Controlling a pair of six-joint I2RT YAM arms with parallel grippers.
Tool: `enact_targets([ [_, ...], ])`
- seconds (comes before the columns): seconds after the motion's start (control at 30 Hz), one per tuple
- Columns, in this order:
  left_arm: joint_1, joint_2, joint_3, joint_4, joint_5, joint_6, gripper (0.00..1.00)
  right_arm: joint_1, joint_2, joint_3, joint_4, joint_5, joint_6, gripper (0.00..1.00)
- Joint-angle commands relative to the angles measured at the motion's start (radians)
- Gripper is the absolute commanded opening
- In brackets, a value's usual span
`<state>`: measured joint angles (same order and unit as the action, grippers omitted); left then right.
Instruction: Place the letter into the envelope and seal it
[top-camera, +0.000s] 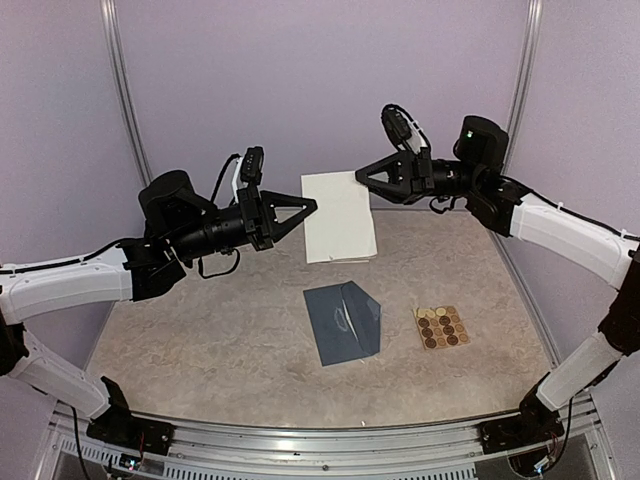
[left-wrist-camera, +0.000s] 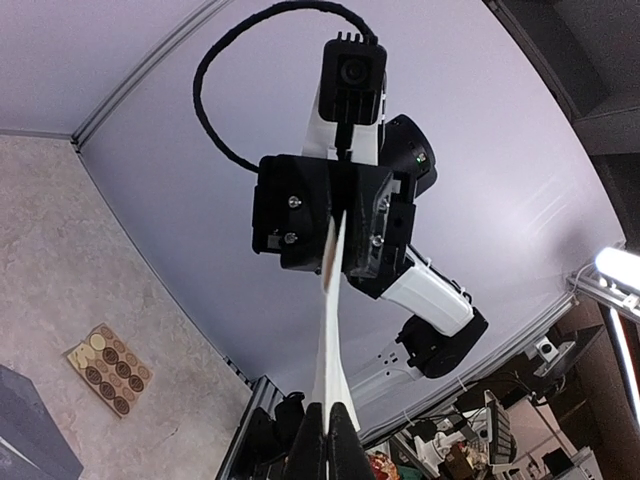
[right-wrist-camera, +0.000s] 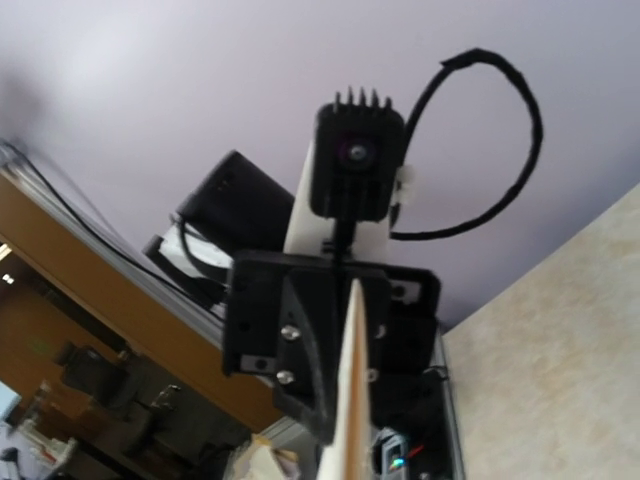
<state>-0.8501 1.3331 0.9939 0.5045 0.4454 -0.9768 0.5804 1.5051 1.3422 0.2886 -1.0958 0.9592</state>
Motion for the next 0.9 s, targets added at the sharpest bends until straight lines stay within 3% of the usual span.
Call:
enact_targets([
  [0.0,-0.006,0.005,0.031,-0.015,0.006,0.028,0.0,0.011,0.014,0.034,-0.032,0.006,-0.026,0.02],
  [0.07,-0.006,0.007,0.031,-0.019,0.007,0.03,0.0,0.01,0.015,0.032,-0.036,0.007,-0.027,0.0],
  [0.17,-0.006,0.007,0.031,-0.026,0.011,0.031,0.15,0.011,0.008,0.027,-0.052,0.024,-0.04,0.0],
  [0.23,-0.006,0.01,0.033,-0.04,0.016,0.033,0.18,0.012,0.006,0.028,-0.059,0.029,-0.045,0.0],
  [0.27,-0.007,0.012,0.035,-0.046,0.021,0.036,0.16,0.012,0.005,0.03,-0.062,0.03,-0.046,0.0],
  [0.33,-0.012,0.014,0.041,-0.056,0.018,0.045,0.02,0.011,0.007,0.032,-0.07,0.029,-0.048,0.0],
  [0.37,-0.016,0.013,0.043,-0.055,0.01,0.048,0.0,0.011,0.008,0.03,-0.076,0.029,-0.05,0.06],
  [0.5,-0.02,-0.005,0.048,-0.048,-0.046,0.068,0.0,0.013,0.0,0.014,-0.118,0.039,-0.074,0.52],
  [0.57,-0.019,-0.017,0.044,-0.036,-0.081,0.075,0.0,0.017,-0.002,0.008,-0.145,0.041,-0.089,0.64],
  [0.7,-0.021,-0.039,0.01,0.033,-0.146,0.067,0.0,0.042,0.005,0.008,-0.155,0.022,-0.095,0.75],
  [0.8,-0.021,-0.046,0.0,0.05,-0.16,0.063,0.0,0.063,0.01,0.014,-0.148,0.017,-0.096,0.75],
  [0.87,-0.021,-0.043,-0.001,0.053,-0.159,0.06,0.0,0.072,0.013,0.016,-0.138,0.018,-0.089,0.7],
])
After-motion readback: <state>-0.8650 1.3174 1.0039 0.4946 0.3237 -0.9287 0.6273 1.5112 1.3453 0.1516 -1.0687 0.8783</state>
